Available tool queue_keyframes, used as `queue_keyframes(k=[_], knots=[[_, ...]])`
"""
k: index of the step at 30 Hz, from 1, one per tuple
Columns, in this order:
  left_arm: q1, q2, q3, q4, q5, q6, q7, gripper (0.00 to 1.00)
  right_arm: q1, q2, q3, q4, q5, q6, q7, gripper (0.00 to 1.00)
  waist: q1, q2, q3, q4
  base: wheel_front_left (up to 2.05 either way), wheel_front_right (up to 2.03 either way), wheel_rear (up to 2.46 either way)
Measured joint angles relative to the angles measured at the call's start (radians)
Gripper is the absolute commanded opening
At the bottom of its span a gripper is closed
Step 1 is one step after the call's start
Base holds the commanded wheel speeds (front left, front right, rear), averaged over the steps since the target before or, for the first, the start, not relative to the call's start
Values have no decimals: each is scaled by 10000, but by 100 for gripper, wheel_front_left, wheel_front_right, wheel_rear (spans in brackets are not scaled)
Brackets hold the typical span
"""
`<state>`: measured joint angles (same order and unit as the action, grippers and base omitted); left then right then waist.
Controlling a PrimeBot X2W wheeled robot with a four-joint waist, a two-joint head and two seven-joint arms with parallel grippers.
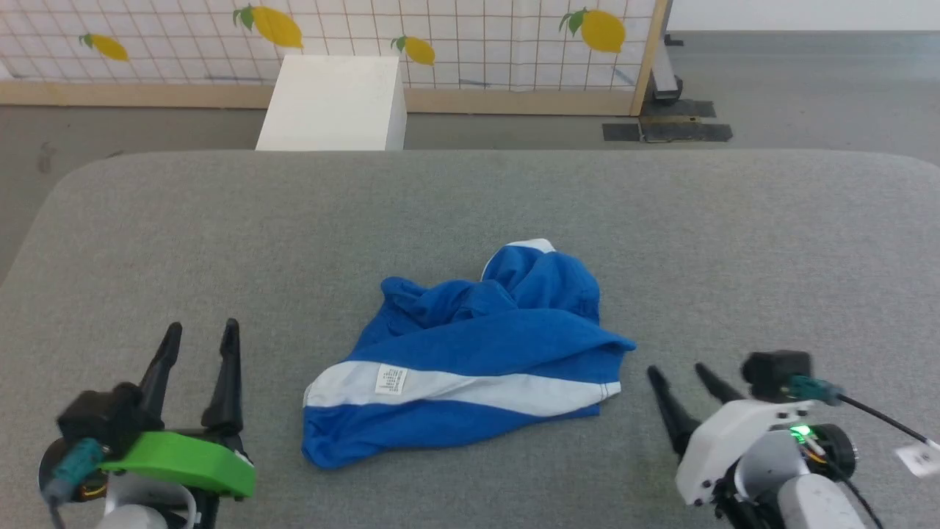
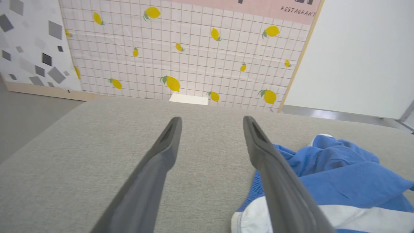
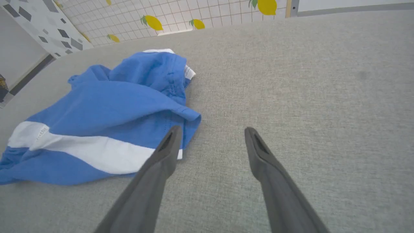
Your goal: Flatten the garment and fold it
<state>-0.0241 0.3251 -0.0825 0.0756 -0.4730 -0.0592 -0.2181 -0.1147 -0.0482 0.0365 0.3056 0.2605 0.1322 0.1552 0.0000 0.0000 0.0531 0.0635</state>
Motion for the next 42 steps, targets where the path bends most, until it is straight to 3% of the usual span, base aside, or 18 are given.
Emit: queue_keyframes(k=[5,15,16,17,19,30,35,39,42], knots=[[23,-372,-48,173,1007,105,-359,100,-51,-12,644,0,-184,0,1415,100,0,0,153,128,0,0,0],[-23,-1156,477,61,1756,-366,-389,100,-898,-10,1611,570,-328,0,1925,100,0,0,645,532,0,0,0],[-40,-1198,529,69,1804,-401,-389,100,-958,-10,1626,627,-326,0,1923,94,0,0,678,569,0,0,0],[-67,-1252,581,90,1824,-431,-389,100,-1020,-10,1668,706,-326,0,1925,48,0,0,713,609,0,0,0],[-118,-1336,677,105,1891,-481,-389,100,-1118,-12,1712,807,-326,0,1923,0,0,0,771,659,0,0,0],[-168,-1641,894,303,1929,-635,-389,100,-1169,-10,1306,560,31,0,1630,0,0,0,726,416,0,0,0],[-167,-1672,903,224,1914,-640,-391,100,-619,-2,-67,-1049,-263,0,1720,0,0,0,600,296,0,0,0],[-163,-1668,717,125,1854,-642,-391,100,954,-19,-1764,-2349,-604,0,2865,0,0,0,524,224,0,0,0],[-142,-1657,589,140,1743,-642,-391,100,1919,-33,-2456,-2529,-533,0,3705,0,0,0,506,145,0,0,0]])
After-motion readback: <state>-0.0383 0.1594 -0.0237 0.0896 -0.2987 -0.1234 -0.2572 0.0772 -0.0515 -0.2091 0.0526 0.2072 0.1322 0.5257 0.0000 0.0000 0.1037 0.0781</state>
